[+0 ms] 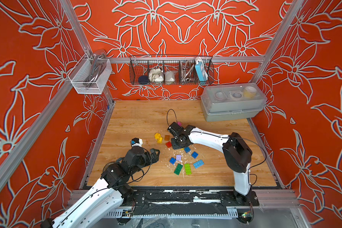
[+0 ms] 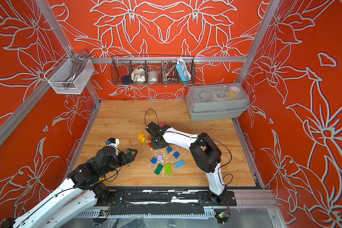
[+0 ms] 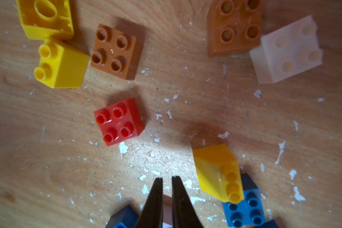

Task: Assemble the number 1 with lego
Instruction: Adjust the lego brick at the center of the board.

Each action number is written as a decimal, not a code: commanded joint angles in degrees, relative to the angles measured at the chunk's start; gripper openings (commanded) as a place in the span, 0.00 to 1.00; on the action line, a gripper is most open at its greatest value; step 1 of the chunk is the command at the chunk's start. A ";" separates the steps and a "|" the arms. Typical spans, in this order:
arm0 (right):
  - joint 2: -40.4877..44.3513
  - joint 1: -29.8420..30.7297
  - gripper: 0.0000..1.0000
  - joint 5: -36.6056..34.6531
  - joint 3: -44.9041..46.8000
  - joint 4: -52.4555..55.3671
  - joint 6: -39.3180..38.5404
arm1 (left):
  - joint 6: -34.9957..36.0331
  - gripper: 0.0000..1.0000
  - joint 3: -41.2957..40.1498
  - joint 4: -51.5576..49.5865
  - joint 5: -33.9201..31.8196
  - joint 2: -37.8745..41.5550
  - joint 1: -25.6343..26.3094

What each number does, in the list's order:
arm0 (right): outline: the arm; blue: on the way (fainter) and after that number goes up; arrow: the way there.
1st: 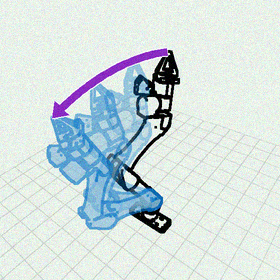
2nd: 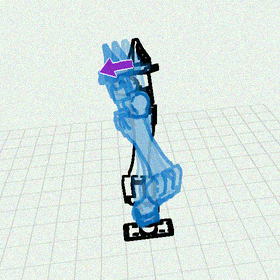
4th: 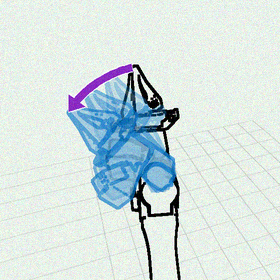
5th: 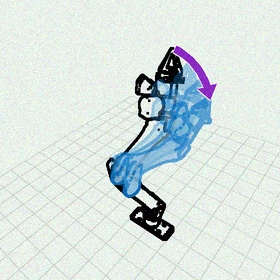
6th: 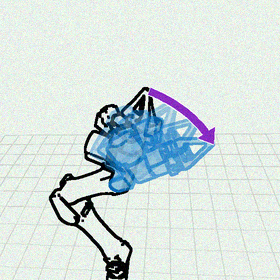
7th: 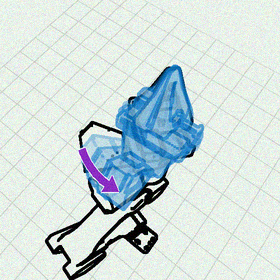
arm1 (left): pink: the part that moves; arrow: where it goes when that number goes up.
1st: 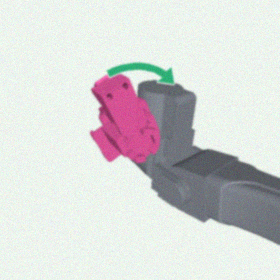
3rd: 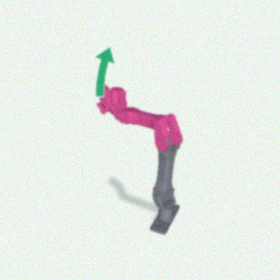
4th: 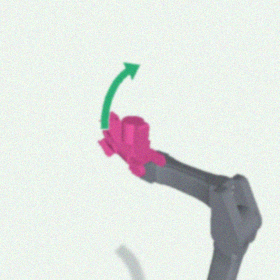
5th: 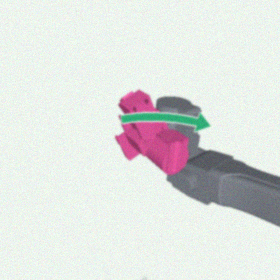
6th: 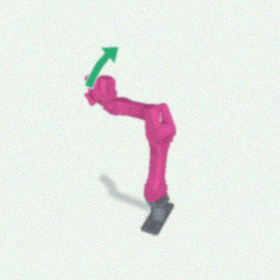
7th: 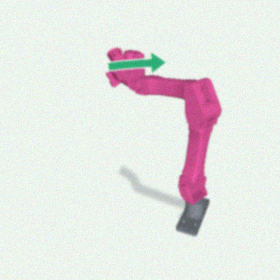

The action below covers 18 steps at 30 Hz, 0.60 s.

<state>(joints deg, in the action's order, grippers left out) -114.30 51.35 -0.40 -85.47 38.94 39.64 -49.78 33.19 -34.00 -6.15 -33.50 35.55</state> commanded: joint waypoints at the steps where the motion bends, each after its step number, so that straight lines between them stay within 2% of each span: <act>1: -1.19 -1.14 0.13 -2.20 -0.75 2.02 0.08 | 0.10 0.99 -0.48 -0.02 -0.02 0.11 -0.55; 10: 3.36 -7.40 0.14 -3.61 6.39 0.76 -2.66 | 0.47 0.99 -0.27 0.47 0.66 -0.74 -1.36; 14: 6.08 -7.03 0.20 -3.16 6.20 2.20 -5.04 | 0.47 0.99 -0.27 0.59 0.88 -0.91 -1.76; 18: 9.78 -3.58 0.29 -5.51 6.33 5.23 -5.82 | 0.47 0.99 -0.37 0.44 1.14 -0.72 -2.06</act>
<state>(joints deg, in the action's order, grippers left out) -108.18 45.17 -3.57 -79.31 40.73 35.11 -49.76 33.19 -33.80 -5.34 -34.30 34.00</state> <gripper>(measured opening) 0.282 0.993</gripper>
